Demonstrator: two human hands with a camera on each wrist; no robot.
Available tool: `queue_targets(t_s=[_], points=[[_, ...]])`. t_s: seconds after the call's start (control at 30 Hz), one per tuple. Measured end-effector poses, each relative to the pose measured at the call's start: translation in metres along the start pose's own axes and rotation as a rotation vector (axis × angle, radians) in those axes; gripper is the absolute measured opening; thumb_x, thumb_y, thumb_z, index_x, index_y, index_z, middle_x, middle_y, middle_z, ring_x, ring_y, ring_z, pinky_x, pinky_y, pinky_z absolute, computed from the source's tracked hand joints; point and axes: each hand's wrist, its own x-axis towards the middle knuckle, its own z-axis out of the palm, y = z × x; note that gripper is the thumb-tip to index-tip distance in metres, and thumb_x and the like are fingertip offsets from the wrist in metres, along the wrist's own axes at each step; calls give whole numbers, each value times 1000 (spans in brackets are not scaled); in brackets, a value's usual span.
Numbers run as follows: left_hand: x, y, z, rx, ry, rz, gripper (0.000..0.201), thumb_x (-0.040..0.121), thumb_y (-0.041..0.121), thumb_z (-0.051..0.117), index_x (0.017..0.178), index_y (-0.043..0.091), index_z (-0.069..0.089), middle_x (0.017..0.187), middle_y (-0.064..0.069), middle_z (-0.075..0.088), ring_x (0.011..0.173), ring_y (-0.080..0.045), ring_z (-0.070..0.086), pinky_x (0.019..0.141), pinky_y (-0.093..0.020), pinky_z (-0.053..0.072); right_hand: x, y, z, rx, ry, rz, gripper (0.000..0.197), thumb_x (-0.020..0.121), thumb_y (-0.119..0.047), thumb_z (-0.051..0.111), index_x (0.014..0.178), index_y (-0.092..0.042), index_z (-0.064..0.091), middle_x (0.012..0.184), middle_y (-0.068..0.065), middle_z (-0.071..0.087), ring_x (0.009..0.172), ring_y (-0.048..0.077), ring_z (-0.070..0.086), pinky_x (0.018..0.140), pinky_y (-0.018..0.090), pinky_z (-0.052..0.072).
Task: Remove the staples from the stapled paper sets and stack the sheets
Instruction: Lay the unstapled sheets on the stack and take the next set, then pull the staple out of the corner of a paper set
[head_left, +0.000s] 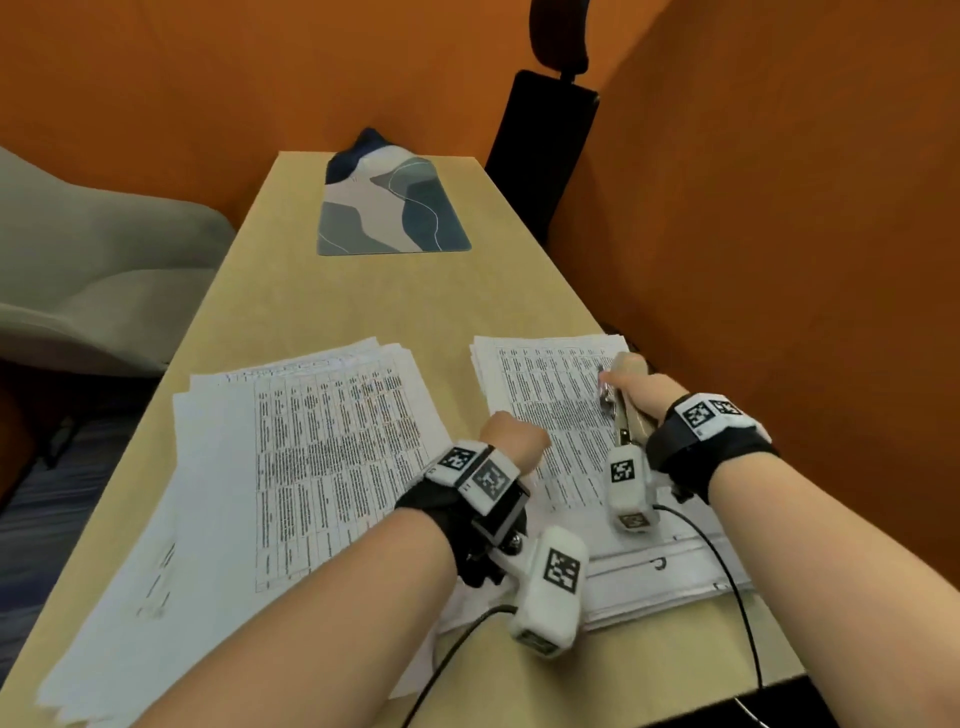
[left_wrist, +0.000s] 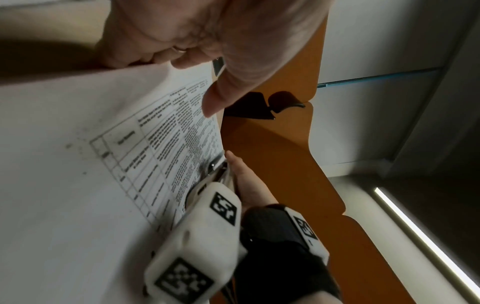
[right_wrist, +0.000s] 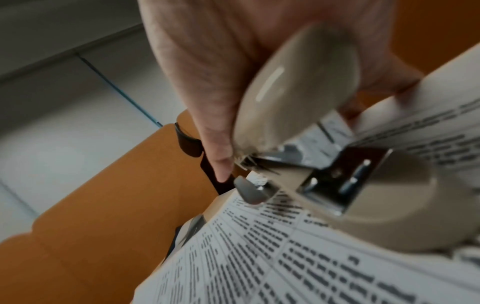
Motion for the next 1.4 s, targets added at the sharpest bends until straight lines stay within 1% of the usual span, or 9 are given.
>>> queue_targets(t_s=[0.27,0.37,0.43,0.53,0.73,0.9,1.1,1.23,1.4], points=[[11,-2,-42,-73,114,-9,64,92,9,52,145,1,17,142,-19,36,124,-34,43,99,-41,40,-14,-29,16,-363,-48,-158,31,90,-28,55,104,-1,57,96,15,55,83,26,51,66,28,39],[22,-3,-90,54,249,43,50,90,9,53,137,1,36,134,-17,45,116,-31,50,94,-38,45,-28,-41,28,-536,-78,-181,31,90,-20,56,115,-1,54,112,17,59,90,27,53,75,29,42],[32,-9,-124,165,314,29,11,90,7,52,99,2,56,109,-19,55,84,-25,55,73,-32,46,-34,-48,38,-645,-58,-225,21,94,-18,47,110,-5,53,112,16,59,93,27,54,78,30,42],[45,-28,-173,386,451,-21,29,89,6,51,62,11,41,67,-5,44,55,-13,37,63,-31,39,-47,-65,56,-771,53,-273,24,92,-20,43,110,-10,56,126,13,53,112,31,52,94,37,42],[52,-59,-220,995,303,-143,5,92,15,51,90,11,52,83,-4,51,81,-21,47,71,-28,39,-80,-107,123,-674,-301,-530,20,93,-21,52,80,-6,52,76,3,52,80,21,52,62,24,41],[53,-66,-225,1092,251,-90,39,86,36,62,118,13,57,112,-8,58,101,-23,55,88,-29,45,-72,-110,147,-777,-246,-491,35,90,-21,59,63,-9,39,62,0,41,58,15,45,48,20,35],[55,-74,-233,990,330,-14,52,73,36,76,118,28,52,123,1,56,116,-21,50,99,-38,34,-74,-113,148,-554,-144,-525,31,82,-8,68,110,-2,55,98,8,60,86,22,57,65,24,41],[49,-80,-233,779,330,89,41,76,25,75,111,16,55,118,-5,59,109,-22,55,91,-32,43,-77,-116,140,-433,-177,-532,36,81,-10,70,61,-15,40,65,-1,43,60,15,44,49,19,30],[28,-82,-241,557,348,208,40,79,25,73,116,21,60,113,-5,62,111,-22,56,88,-28,42,-95,-104,114,-182,-196,-629,41,85,-14,66,55,-15,38,58,-3,40,52,9,36,42,13,25]])
